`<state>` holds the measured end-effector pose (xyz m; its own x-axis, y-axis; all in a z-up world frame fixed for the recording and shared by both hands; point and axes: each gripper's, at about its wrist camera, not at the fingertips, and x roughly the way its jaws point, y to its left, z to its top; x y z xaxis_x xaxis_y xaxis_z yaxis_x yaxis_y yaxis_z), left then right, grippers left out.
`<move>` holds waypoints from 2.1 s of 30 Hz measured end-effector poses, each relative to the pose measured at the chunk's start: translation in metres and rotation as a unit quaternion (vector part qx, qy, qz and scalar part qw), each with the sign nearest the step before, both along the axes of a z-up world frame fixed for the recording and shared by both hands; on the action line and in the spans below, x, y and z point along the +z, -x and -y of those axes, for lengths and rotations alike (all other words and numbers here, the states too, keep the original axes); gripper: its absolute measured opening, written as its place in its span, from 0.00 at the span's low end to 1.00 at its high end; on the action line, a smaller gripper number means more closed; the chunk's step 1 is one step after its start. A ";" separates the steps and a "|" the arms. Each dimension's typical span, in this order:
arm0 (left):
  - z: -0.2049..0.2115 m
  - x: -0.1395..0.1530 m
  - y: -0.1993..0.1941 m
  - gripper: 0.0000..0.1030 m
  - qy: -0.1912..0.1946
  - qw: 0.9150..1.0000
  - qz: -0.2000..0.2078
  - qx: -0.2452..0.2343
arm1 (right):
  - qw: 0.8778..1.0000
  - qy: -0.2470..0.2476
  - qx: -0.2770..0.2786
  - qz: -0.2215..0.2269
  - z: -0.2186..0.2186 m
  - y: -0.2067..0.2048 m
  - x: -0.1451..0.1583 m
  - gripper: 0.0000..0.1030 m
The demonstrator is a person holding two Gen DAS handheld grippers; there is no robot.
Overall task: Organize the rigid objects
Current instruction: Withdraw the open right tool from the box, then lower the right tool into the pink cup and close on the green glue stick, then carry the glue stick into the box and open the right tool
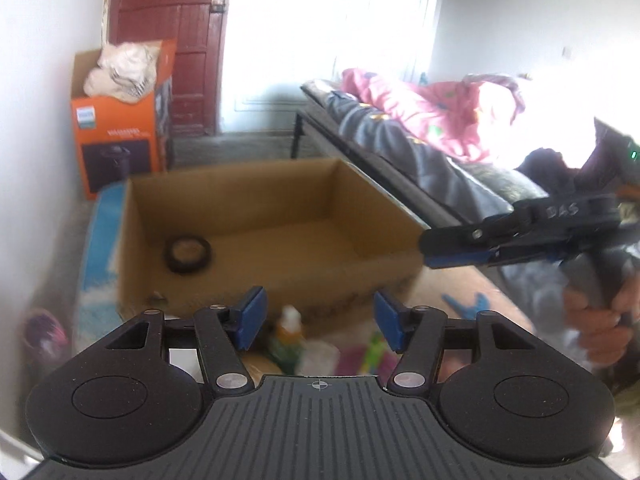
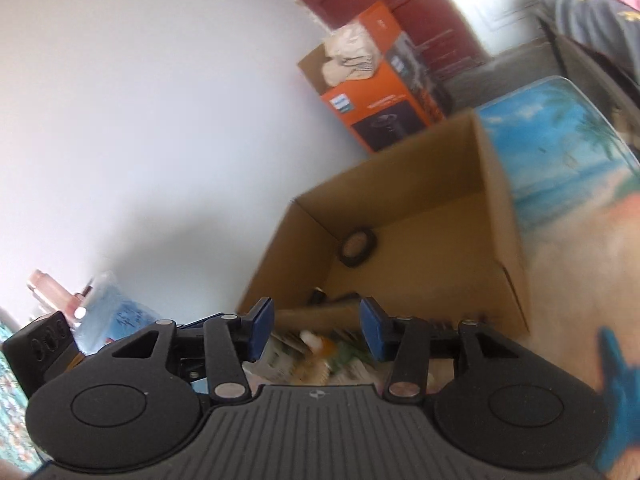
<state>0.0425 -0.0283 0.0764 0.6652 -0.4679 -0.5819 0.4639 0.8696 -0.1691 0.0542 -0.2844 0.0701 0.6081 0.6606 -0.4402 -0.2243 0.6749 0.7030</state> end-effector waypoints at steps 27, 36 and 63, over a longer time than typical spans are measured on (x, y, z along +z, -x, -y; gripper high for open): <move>0.100 -0.102 -0.018 0.26 -0.132 0.990 -0.024 -0.030 | 0.993 -0.055 -0.073 -0.070 -0.005 -0.001 -0.113 0.49; 0.102 -0.105 -0.023 0.23 -0.139 0.990 -0.026 -0.028 | 0.995 -0.052 -0.061 -0.064 -0.014 -0.007 -0.119 0.29; 0.100 -0.057 0.018 0.15 -0.105 0.993 0.055 -0.028 | 0.998 0.033 -0.050 0.035 -0.033 0.027 -0.044 0.16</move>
